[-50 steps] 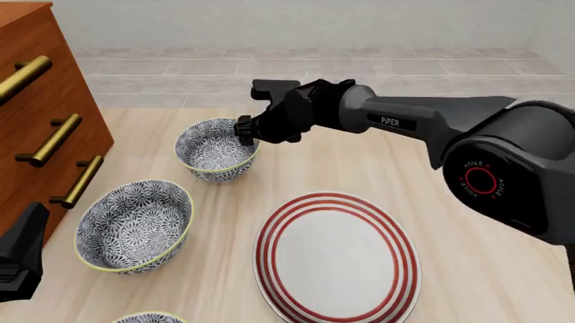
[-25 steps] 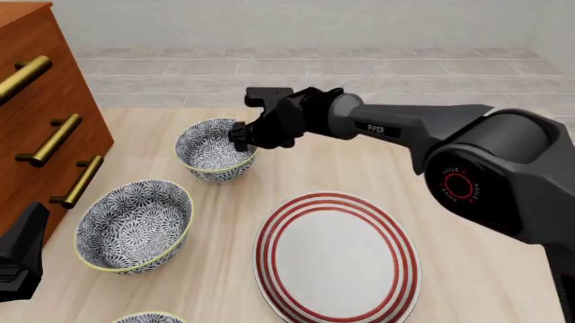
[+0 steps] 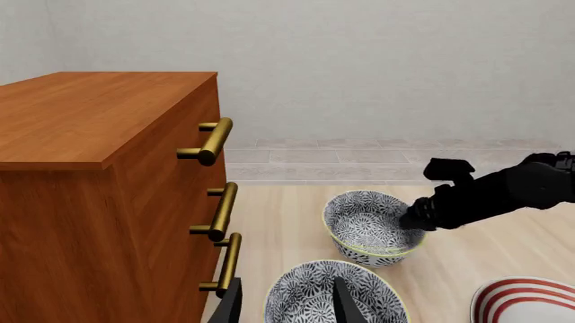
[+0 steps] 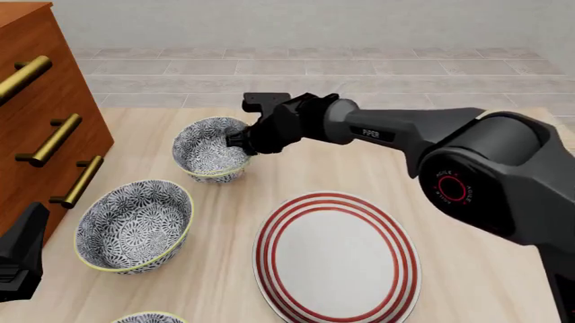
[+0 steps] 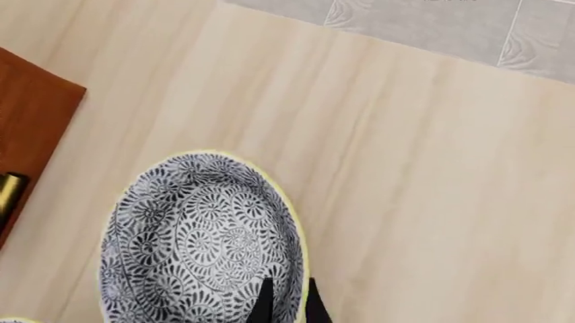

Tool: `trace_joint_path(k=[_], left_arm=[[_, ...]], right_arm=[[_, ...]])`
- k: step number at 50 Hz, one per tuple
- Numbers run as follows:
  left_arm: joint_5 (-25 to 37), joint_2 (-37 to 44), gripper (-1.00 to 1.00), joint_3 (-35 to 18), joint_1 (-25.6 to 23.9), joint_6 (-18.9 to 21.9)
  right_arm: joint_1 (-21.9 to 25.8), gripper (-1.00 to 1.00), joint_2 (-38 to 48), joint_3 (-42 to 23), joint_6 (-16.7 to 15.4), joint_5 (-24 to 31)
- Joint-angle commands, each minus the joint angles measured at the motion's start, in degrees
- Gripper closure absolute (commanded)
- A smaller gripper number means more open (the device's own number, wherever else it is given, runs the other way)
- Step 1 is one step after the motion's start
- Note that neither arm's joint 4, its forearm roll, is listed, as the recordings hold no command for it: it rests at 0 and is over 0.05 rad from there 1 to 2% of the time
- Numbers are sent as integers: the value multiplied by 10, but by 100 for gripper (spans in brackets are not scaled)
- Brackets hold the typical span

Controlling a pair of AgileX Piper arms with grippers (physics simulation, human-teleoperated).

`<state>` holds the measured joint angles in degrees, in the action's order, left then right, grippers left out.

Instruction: Pick up the bowl and put it in the front on the plate.

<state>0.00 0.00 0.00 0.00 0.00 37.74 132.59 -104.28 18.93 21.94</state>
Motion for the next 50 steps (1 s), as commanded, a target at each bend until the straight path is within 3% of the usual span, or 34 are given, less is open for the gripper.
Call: trace_joint_path(k=[1, 33, 40, 50], left_arm=[[0, 0, -100, 0, 0, 0], [0, 0, -100, 0, 0, 0], [0, 0, -100, 0, 0, 0], [0, 0, -100, 0, 0, 0]], right_arm=[[-3, 100, 7, -13, -11, 6], [-27, 100, 11, -117, -49, 71], [-25, 100, -13, -87, -51, 60], [-20, 100, -65, -21, -27, 29]])
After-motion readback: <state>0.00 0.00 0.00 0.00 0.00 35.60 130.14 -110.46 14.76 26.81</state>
